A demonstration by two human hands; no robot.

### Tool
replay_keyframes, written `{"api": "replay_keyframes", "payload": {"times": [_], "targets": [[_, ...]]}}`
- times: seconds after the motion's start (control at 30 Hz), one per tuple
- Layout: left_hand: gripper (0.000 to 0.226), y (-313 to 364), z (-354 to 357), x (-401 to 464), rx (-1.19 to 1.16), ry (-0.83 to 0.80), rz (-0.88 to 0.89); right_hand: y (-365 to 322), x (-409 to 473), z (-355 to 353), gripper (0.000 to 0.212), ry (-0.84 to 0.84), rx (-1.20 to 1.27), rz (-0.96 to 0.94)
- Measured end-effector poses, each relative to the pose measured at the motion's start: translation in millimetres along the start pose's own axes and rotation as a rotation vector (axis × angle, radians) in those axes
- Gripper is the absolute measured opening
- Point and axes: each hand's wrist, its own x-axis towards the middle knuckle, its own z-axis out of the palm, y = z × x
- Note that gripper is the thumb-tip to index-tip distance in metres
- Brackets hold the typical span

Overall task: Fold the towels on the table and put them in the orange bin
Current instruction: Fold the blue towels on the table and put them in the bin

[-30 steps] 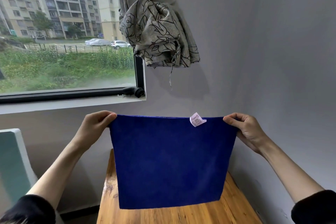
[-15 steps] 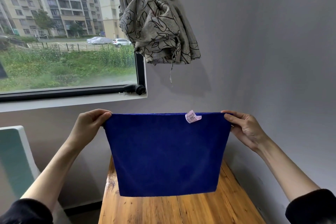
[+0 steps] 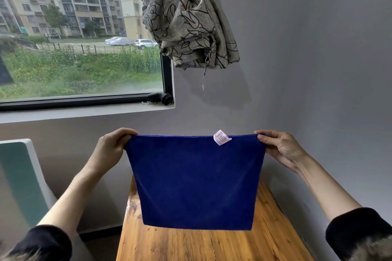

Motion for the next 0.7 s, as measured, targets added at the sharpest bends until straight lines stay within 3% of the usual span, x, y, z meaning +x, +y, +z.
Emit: {"api": "replay_keyframes", "payload": {"times": [0.13, 0.27, 0.37, 0.47, 0.57, 0.7], "targets": [[0.023, -12, 23, 4, 0.071, 0.022, -0.107, 17, 16, 7, 0.006, 0.107, -0.152, 0.002], [0.024, -21, 47, 18, -0.066, 0.03, -0.351, 32, 36, 22, 0.008, 0.207, -0.428, -0.054], [0.022, -20, 51, 26, -0.212, 0.104, -0.402, 31, 42, 29, 0.006, 0.224, -0.358, -0.1], [0.021, -17, 48, 19, -0.264, 0.178, -0.336, 31, 39, 26, 0.008, 0.173, -0.291, -0.132], [0.023, -22, 49, -9, -0.259, 0.133, -0.276, 48, 28, 15, 0.01, 0.132, -0.235, -0.093], [0.026, -44, 65, -74, -0.197, -0.071, -0.334, 103, -2, -7, 0.012, 0.11, -0.312, 0.029]]}}
